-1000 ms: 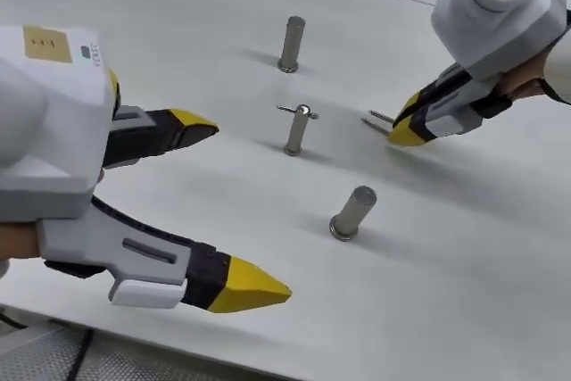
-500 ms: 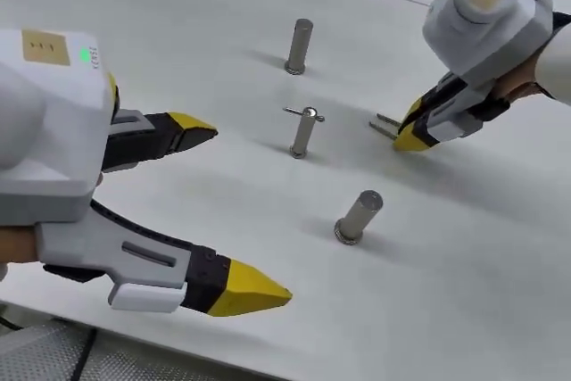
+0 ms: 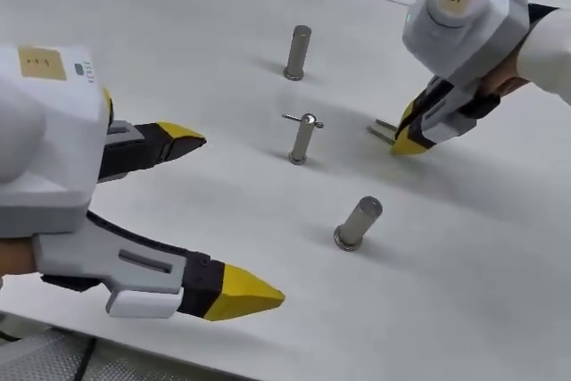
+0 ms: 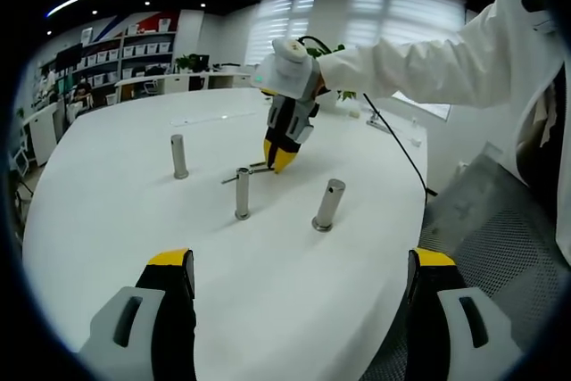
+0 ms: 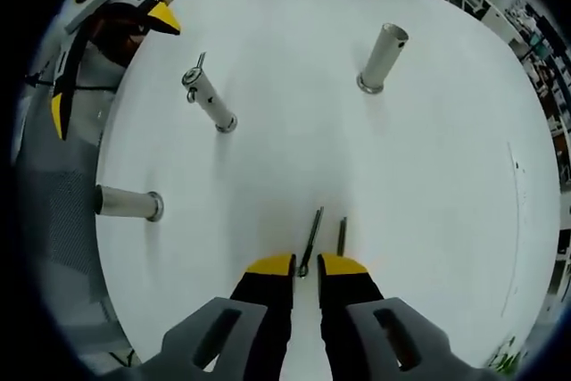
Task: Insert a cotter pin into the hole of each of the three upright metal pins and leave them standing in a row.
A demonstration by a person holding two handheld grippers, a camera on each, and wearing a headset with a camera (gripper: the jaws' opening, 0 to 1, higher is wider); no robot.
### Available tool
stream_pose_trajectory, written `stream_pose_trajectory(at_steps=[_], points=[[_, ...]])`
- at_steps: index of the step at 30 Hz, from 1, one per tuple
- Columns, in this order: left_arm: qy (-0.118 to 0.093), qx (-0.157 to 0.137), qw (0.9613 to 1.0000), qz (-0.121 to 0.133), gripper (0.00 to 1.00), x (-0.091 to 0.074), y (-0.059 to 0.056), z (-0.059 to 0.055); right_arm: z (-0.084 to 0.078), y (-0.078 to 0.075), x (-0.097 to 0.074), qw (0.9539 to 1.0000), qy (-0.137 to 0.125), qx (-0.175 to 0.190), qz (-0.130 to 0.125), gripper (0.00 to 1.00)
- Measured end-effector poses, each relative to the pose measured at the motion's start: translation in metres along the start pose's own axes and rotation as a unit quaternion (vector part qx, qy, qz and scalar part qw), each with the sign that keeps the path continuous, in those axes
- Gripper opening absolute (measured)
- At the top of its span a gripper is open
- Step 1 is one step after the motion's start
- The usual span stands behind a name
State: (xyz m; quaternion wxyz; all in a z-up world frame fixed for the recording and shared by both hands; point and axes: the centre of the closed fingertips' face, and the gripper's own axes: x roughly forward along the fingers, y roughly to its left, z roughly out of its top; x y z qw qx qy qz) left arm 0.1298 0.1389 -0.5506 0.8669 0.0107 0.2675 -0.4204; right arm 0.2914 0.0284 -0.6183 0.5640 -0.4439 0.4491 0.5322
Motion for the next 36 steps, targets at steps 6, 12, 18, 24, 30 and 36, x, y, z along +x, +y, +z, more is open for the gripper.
stream_pose_trajectory(at_steps=[6, 12, 18, 24, 30, 36], points=[[-0.007, -0.003, 1.0000, -0.005, 0.99, 0.001, -0.003, 0.002, -0.001, -0.005, 0.000, 0.9996, 0.003, -0.027, -0.001, 0.00], [-0.004, -0.002, 1.0000, -0.007, 0.99, 0.001, -0.003, 0.001, -0.001, -0.006, 0.001, 0.9999, 0.005, -0.012, 0.006, 0.00], [-0.011, 0.005, 0.9999, 0.001, 0.99, -0.001, 0.000, 0.005, -0.002, -0.004, 0.002, 0.9978, 0.032, -0.059, -0.002, 0.00], [-0.015, 0.006, 0.9999, 0.000, 0.99, -0.003, 0.000, 0.009, -0.002, -0.003, 0.002, 0.9942, 0.053, -0.090, -0.024, 0.00], [-0.014, 0.011, 0.9998, -0.004, 0.99, -0.003, -0.006, 0.009, -0.002, -0.004, 0.000, 0.9955, 0.049, -0.078, -0.025, 0.00], [-0.026, 0.004, 0.9997, 0.000, 0.92, -0.009, -0.003, 0.013, -0.002, -0.004, 0.000, 0.9950, 0.050, -0.079, -0.036, 0.00]])
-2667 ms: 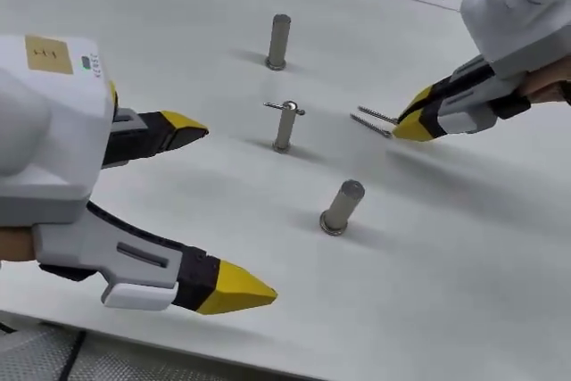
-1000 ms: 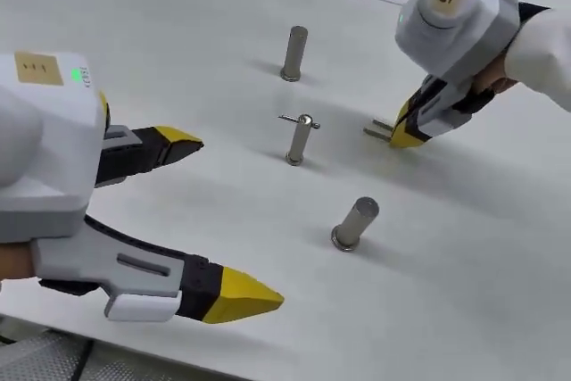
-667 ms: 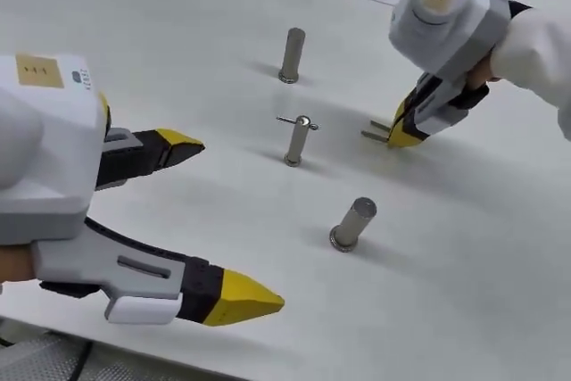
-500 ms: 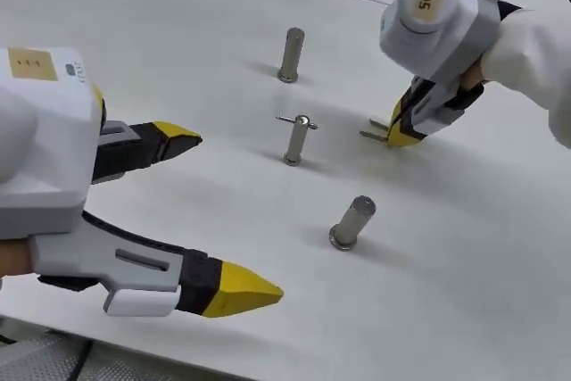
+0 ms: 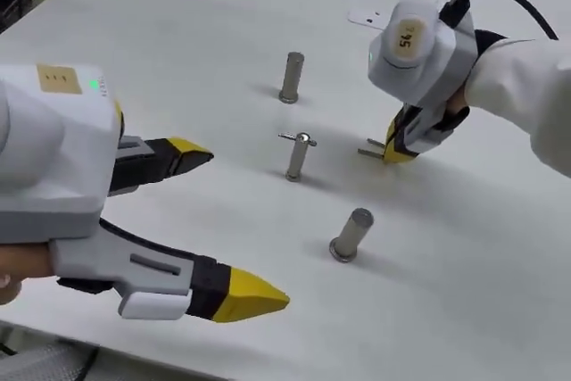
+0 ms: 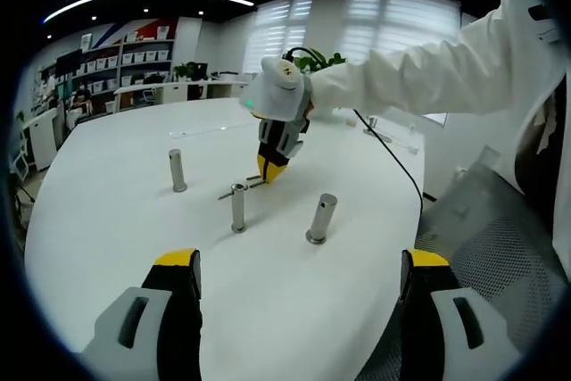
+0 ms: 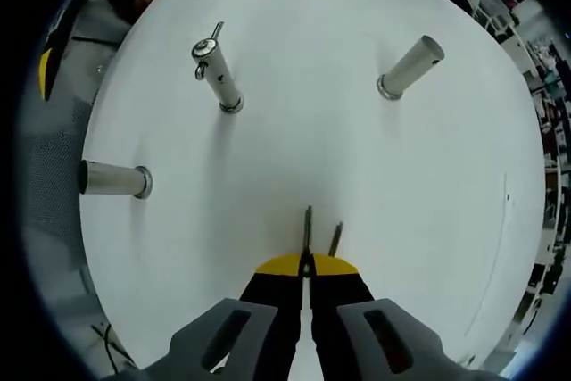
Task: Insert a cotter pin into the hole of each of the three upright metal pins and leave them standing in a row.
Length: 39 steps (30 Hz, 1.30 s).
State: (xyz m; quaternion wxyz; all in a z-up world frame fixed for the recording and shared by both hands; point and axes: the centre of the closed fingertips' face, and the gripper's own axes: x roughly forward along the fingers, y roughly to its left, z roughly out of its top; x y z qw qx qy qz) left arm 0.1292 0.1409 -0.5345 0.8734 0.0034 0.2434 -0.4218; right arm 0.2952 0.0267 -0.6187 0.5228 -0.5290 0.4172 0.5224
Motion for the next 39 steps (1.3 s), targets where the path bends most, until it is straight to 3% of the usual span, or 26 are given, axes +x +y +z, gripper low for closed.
stream_pose_trajectory(at_steps=[5, 10, 14, 16, 23, 28, 31, 39], points=[[-0.009, 0.002, 0.9999, 0.008, 0.91, -0.007, 0.006, 0.006, -0.001, 0.002, -0.003, 0.9999, -0.007, 0.012, 0.000, 0.00], [-0.015, -0.001, 0.9998, 0.012, 0.88, -0.010, 0.011, 0.010, -0.002, 0.002, -0.010, 0.9985, -0.035, 0.041, -0.009, 0.00], [-0.009, -0.004, 0.9999, 0.013, 0.86, -0.010, 0.013, 0.010, -0.005, 0.001, -0.019, 0.9968, -0.059, 0.049, -0.023, 0.00], [-0.010, -0.020, 0.9997, 0.014, 0.85, -0.009, 0.015, 0.010, -0.004, 0.002, -0.025, 0.9950, -0.075, 0.057, -0.032, 0.00], [-0.009, -0.024, 0.9996, 0.011, 0.81, -0.005, 0.014, 0.013, -0.011, 0.001, -0.037, 0.9879, -0.121, 0.073, -0.065, 0.00], [-0.007, -0.028, 0.9996, 0.007, 0.79, 0.000, 0.014, 0.018, -0.006, 0.009, -0.059, 0.9768, -0.170, 0.079, -0.103, 0.00], [-0.005, -0.034, 0.9994, 0.005, 0.77, 0.003, 0.015, 0.021, -0.004, 0.016, -0.070, 0.9716, -0.185, 0.085, -0.120, 0.00], [-0.009, -0.039, 0.9992, 0.000, 0.73, 0.011, 0.017, 0.034, 0.005, 0.032, -0.104, 0.9492, -0.245, 0.096, -0.174, 0.00]])
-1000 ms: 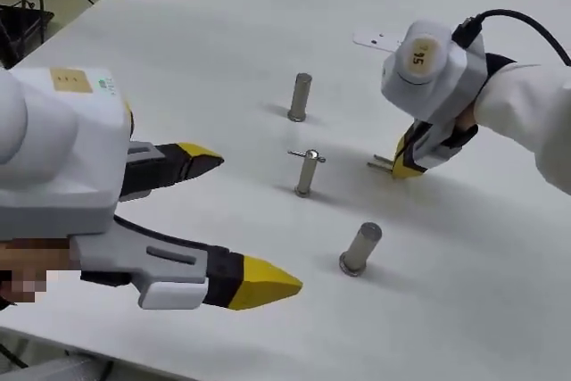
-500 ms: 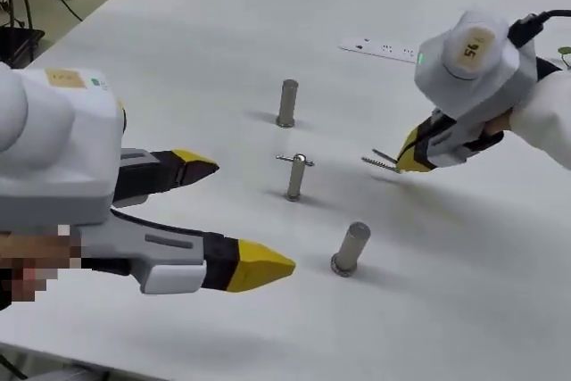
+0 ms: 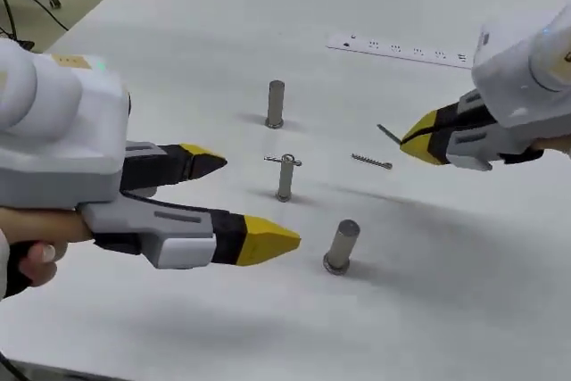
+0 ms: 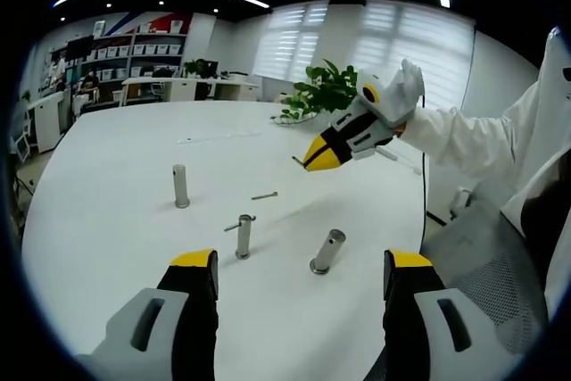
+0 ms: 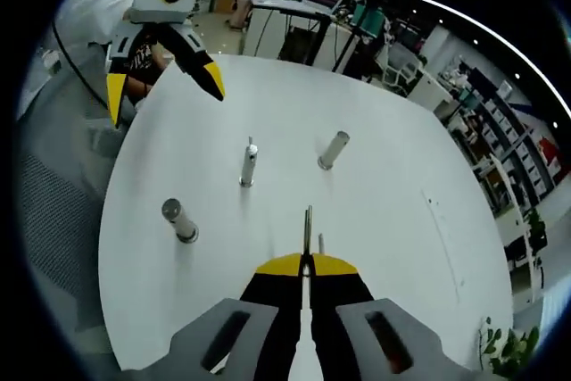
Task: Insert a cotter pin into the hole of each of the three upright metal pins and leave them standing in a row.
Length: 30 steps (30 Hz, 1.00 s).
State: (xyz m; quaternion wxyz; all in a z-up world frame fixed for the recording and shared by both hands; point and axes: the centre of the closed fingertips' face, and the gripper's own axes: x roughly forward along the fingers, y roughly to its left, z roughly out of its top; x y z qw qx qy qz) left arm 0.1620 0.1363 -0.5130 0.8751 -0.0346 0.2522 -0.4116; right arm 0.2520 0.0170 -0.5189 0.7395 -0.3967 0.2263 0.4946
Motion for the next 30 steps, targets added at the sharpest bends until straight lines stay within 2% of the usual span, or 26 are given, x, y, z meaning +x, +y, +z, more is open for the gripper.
stream_pose_trajectory(at_steps=[4, 6, 8, 12, 15, 16, 19, 24, 27, 30], points=[[-0.005, -0.002, 1.0000, -0.007, 0.69, 0.006, -0.001, 0.009, 0.006, 0.004, -0.013, 0.9996, -0.019, -0.001, -0.019, 0.00], [-0.007, -0.004, 0.9999, -0.011, 0.68, 0.009, -0.002, 0.013, 0.009, 0.006, -0.018, 0.9988, -0.031, -0.001, -0.038, 0.00], [-0.007, -0.001, 0.9998, -0.018, 0.66, 0.013, -0.005, 0.017, 0.005, 0.008, -0.021, 0.9981, -0.028, -0.001, -0.055, 0.00], [-0.005, 0.001, 0.9996, -0.029, 0.65, 0.022, -0.009, 0.022, 0.004, 0.018, -0.028, 0.9970, -0.036, 0.013, -0.066, 0.00], [-0.005, 0.000, 0.9992, -0.039, 0.62, 0.028, -0.013, 0.025, 0.002, 0.023, -0.032, 0.9960, -0.034, 0.006, -0.082, 0.00], [-0.006, -0.002, 0.9991, -0.042, 0.60, 0.031, -0.014, 0.026, 0.003, 0.023, -0.035, 0.9945, -0.037, 0.011, -0.097, 0.00], [0.005, -0.012, 0.9988, -0.047, 0.56, 0.037, -0.014, 0.025, 0.000, 0.026, -0.037, 0.9933, -0.030, -0.002, -0.112, 0.00], [0.012, -0.025, 0.9978, -0.060, 0.49, 0.044, -0.020, 0.028, -0.002, 0.036, -0.037, 0.9942, -0.032, 0.004, -0.103, 0.00], [0.012, -0.038, 0.9968, -0.069, 0.43, 0.048, -0.023, 0.032, 0.000, 0.043, -0.036, 0.9947, -0.036, -0.001, -0.097, 0.00], [0.014, -0.040, 0.9962, -0.076, 0.37, 0.052, -0.027, 0.034, 0.004, 0.049, -0.035, 0.9947, -0.040, -0.009, -0.094, 0.00]])
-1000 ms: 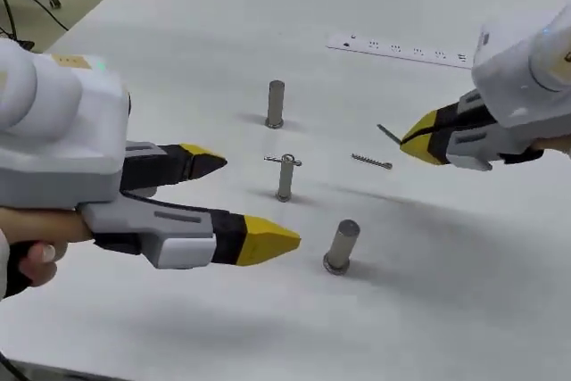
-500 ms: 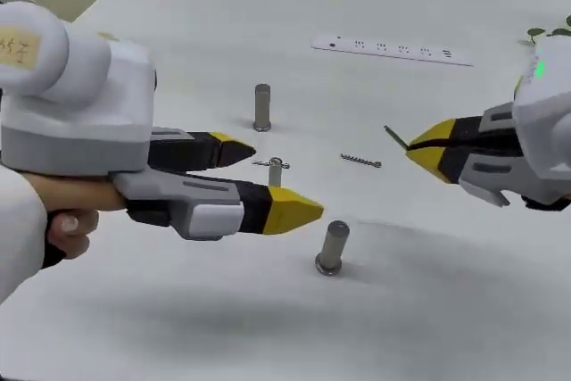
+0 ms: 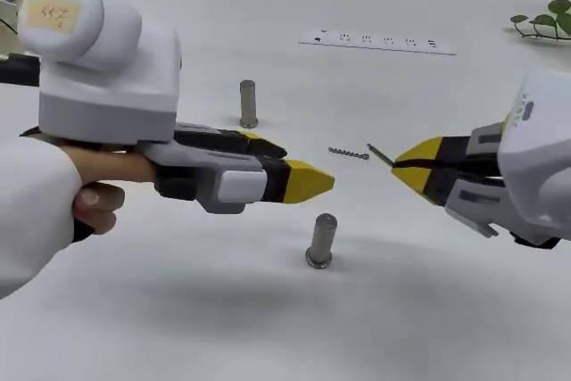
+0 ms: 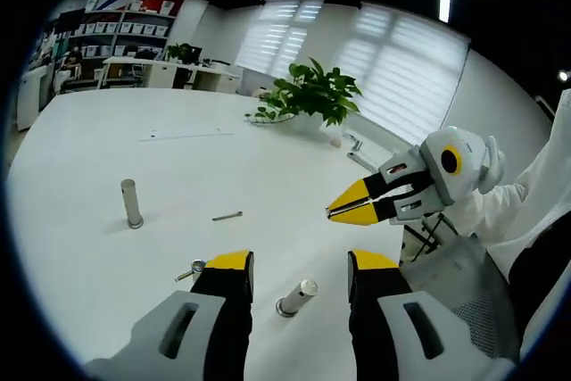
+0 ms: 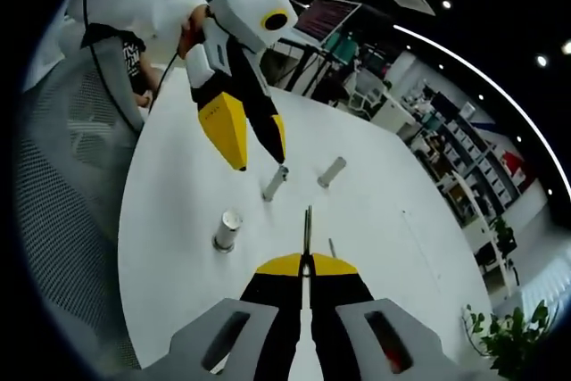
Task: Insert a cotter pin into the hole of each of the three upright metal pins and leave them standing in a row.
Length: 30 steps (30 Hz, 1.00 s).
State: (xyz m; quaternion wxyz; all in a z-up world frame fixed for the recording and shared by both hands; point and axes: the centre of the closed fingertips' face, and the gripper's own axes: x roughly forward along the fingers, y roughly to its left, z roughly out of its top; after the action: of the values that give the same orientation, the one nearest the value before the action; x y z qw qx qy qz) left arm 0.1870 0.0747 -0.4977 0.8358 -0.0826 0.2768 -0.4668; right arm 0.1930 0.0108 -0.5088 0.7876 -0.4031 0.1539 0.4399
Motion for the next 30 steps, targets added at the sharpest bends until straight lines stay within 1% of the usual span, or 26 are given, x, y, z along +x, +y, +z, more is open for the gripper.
stream_pose_trajectory(at_steps=[1, 2, 4, 5, 7, 10, 14, 20, 23, 25, 30], points=[[0.001, -0.002, 1.0000, -0.004, 0.36, 0.001, -0.002, 0.000, 0.001, 0.001, 0.000, 1.0000, 0.000, -0.005, -0.002, 0.00], [0.002, -0.005, 0.9999, -0.009, 0.34, 0.002, -0.004, 0.001, 0.002, 0.003, 0.000, 1.0000, 0.000, -0.009, 0.004, 0.00], [0.002, -0.011, 0.9998, -0.018, 0.30, 0.005, -0.008, 0.001, 0.004, 0.004, 0.001, 0.9999, -0.002, -0.010, 0.002, 0.00], [0.003, -0.011, 0.9998, -0.019, 0.29, 0.007, -0.009, 0.001, 0.004, 0.006, 0.002, 0.9999, -0.002, -0.011, 0.005, 0.00], [0.002, -0.009, 0.9997, -0.022, 0.27, 0.010, -0.012, 0.001, 0.008, 0.007, 0.003, 0.9999, -0.008, -0.015, 0.002, 0.00], [0.002, -0.008, 0.9996, -0.027, 0.22, 0.014, -0.015, 0.001, 0.012, 0.011, 0.006, 0.9996, -0.009, -0.025, 0.009, 0.00], [0.000, -0.012, 0.9995, -0.030, 0.18, 0.018, -0.016, 0.002, 0.016, 0.015, 0.009, 0.9993, -0.011, -0.032, 0.017, 0.00], [0.003, -0.016, 0.9993, -0.035, 0.11, 0.021, -0.018, 0.001, 0.021, 0.019, 0.012, 0.9989, -0.014, -0.040, 0.021, 0.00], [0.005, -0.018, 0.9992, -0.036, 0.09, 0.022, -0.019, 0.000, 0.022, 0.018, 0.013, 0.9986, -0.013, -0.048, 0.019, 0.00], [0.005, -0.016, 0.9992, -0.036, 0.08, 0.023, -0.019, 0.000, 0.026, 0.019, 0.012, 0.9986, -0.018, -0.044, 0.022, 0.00], [0.000, -0.018, 0.9991, -0.038, 0.05, 0.022, -0.020, 0.002, 0.030, 0.017, 0.012, 0.9982, -0.020, -0.054, 0.018, 0.00]])
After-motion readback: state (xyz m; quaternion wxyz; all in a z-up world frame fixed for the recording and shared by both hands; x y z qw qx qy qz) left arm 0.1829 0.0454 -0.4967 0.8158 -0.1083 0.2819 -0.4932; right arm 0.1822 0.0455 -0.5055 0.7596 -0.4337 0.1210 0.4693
